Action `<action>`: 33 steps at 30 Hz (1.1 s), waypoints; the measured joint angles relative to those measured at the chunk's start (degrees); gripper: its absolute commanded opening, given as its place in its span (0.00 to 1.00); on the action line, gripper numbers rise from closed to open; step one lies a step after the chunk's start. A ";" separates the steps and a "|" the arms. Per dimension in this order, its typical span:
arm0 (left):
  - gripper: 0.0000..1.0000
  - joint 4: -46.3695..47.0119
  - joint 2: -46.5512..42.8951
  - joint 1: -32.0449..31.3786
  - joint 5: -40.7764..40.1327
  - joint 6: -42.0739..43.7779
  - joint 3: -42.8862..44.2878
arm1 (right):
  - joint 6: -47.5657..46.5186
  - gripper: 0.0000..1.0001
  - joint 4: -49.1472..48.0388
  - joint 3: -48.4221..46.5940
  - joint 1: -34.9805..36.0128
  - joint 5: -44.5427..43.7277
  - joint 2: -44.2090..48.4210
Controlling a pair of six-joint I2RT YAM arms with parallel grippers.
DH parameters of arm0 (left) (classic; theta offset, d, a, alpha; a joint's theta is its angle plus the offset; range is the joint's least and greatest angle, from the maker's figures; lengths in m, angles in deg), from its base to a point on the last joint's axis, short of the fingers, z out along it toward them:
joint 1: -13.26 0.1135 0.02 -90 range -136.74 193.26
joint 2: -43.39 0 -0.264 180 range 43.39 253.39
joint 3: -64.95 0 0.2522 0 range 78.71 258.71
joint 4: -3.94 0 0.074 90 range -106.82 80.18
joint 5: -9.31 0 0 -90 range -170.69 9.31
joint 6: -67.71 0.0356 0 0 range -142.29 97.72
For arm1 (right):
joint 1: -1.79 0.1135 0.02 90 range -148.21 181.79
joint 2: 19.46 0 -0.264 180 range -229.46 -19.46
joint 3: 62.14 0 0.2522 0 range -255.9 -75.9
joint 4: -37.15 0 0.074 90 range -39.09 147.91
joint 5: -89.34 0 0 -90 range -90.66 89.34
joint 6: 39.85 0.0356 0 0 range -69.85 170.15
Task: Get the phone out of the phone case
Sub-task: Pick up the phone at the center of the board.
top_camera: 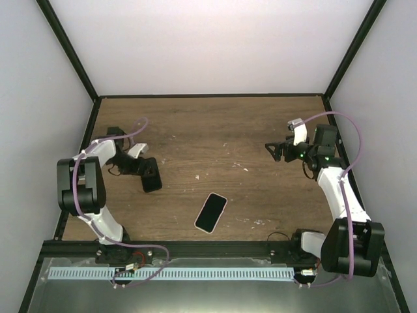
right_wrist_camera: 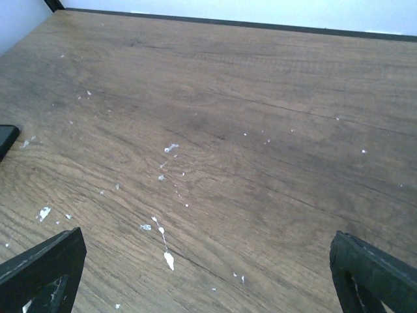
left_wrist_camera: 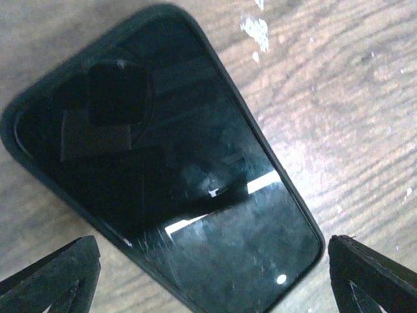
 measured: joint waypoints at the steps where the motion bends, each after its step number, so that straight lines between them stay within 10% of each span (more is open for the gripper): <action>1: 0.96 0.07 0.96 -0.50 -0.20 -0.74 0.81 | 0.00 1.00 0.07 -0.63 0.00 0.15 -0.39; 33: 1.00 4.72 -1.33 -18.62 -14.27 5.09 -4.04 | 4.68 1.00 -1.51 -8.28 6.23 11.06 -8.07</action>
